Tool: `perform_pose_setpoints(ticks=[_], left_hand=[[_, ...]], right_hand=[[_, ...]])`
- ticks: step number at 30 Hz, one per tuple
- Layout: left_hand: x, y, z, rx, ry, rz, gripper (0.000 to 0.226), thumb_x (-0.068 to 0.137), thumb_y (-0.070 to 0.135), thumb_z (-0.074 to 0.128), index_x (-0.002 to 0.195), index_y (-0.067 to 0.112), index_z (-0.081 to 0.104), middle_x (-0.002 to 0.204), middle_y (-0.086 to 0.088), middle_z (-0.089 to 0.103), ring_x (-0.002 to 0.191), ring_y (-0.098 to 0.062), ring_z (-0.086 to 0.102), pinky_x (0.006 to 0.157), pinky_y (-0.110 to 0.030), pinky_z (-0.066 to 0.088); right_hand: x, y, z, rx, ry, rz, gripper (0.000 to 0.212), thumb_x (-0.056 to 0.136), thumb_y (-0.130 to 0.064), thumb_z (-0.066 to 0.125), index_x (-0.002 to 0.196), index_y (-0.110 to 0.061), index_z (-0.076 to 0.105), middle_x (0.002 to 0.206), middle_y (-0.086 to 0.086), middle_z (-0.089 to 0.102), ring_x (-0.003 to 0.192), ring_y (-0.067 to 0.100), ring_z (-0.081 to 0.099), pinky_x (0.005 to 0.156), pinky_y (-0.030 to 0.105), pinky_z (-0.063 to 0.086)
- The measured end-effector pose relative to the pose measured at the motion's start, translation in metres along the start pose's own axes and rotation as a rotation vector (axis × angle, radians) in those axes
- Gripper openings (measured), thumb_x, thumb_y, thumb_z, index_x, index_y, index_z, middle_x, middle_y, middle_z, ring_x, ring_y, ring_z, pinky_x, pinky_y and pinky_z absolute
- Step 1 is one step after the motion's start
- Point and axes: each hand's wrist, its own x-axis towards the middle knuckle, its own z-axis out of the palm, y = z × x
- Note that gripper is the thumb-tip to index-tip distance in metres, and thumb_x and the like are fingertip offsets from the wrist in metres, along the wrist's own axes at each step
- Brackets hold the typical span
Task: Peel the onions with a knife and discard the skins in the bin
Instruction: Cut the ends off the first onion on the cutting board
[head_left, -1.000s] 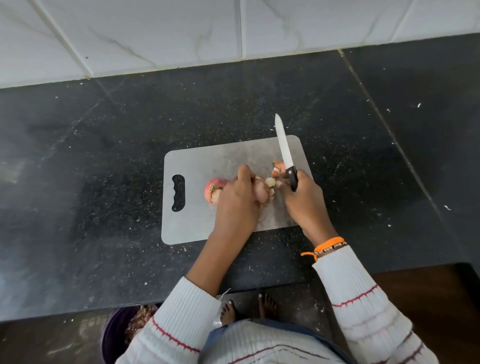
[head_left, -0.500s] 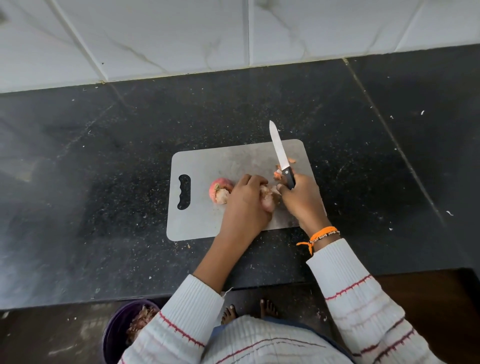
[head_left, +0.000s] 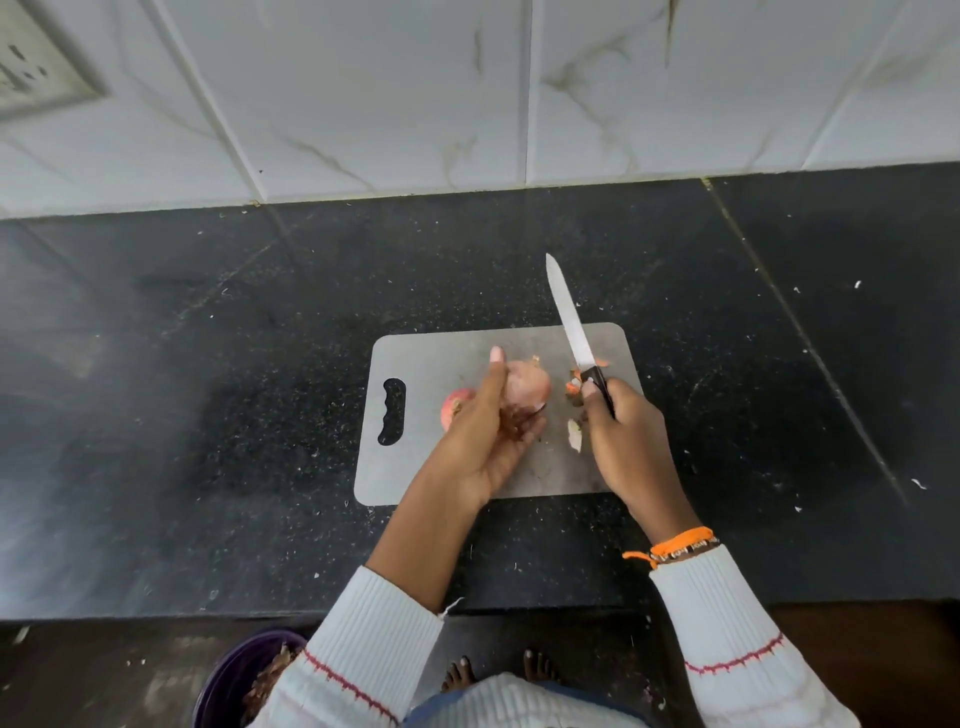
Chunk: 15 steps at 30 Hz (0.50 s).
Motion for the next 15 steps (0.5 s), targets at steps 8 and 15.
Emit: perform_pose_setpoints(ticks=[8,15], left_hand=[[-0.005,0.006,0.004,-0.344,-0.097,-0.182,0.055,0.096,0.046,0.035,0.119,-0.001,0.050,0.077,-0.020,0.069,0.070,-0.026,0.069,0.067,-0.033,0.058],[-0.009,0.005,0.009,-0.476,-0.096,-0.174,0.046,0.099,0.033,0.037,0.108,-0.010,0.050,0.093,-0.026,0.061,0.083,-0.034,0.064,0.063,-0.043,0.057]], right_hand=[[-0.042,-0.021,0.003,-0.064,-0.016,-0.187,0.014,0.099,-0.023,0.038,0.092,-0.020,0.050,0.068,-0.011,0.046,0.062,0.003,0.046,0.056,0.011,0.035],[-0.061,-0.016,0.009,-0.122,-0.070,-0.157,0.015,0.099,-0.025,0.035,0.092,-0.019,0.047,0.066,-0.006,0.046,0.057,0.005,0.043,0.053,0.019,0.030]])
